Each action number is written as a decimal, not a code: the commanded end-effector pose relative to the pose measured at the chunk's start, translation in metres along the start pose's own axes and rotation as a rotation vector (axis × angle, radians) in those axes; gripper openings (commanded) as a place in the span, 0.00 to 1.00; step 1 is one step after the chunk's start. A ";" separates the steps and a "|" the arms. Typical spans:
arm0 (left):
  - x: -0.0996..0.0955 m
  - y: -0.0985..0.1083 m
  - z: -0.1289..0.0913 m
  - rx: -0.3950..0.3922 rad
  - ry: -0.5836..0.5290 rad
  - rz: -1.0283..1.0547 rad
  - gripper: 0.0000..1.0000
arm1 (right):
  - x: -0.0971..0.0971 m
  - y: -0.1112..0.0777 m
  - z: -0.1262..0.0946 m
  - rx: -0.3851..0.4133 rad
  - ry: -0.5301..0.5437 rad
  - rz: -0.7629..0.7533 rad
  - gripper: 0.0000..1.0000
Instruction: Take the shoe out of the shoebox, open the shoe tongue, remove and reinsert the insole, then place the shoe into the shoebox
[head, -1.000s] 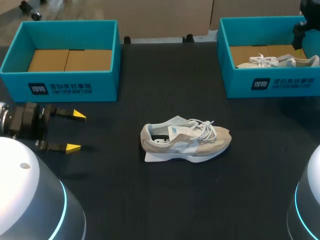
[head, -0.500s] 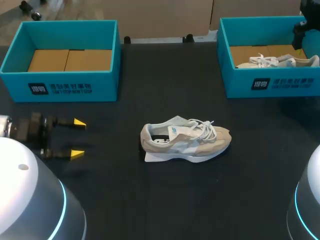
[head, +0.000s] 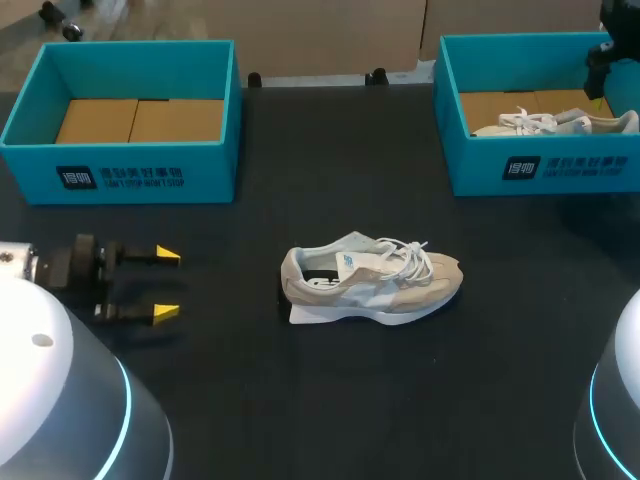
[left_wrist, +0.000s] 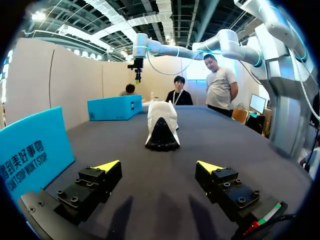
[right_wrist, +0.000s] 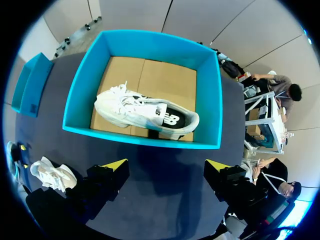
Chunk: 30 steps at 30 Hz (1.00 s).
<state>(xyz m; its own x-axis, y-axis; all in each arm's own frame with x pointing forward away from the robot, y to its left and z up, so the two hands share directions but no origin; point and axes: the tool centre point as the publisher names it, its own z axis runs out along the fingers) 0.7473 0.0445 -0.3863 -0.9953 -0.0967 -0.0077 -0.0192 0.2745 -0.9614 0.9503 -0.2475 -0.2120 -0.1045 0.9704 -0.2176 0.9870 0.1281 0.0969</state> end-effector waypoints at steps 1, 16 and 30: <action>-0.009 -0.003 0.013 -0.006 0.016 -0.009 1.00 | 0.000 0.000 0.000 0.000 -0.001 -0.001 1.00; 0.002 -0.013 0.051 0.043 0.008 -0.043 1.00 | 0.000 0.000 0.000 0.000 -0.001 -0.001 1.00; 0.006 -0.016 0.089 0.078 0.025 -0.038 1.00 | 0.000 0.000 0.000 0.000 -0.001 -0.001 1.00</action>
<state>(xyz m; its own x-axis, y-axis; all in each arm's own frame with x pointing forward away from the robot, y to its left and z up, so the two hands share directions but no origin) 0.7472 -0.0383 -0.3896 -0.9962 -0.0798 0.0361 -0.0515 0.2005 -0.9783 0.9503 -0.2474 -0.2120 -0.1046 0.9704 -0.2176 0.9870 0.1282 0.0969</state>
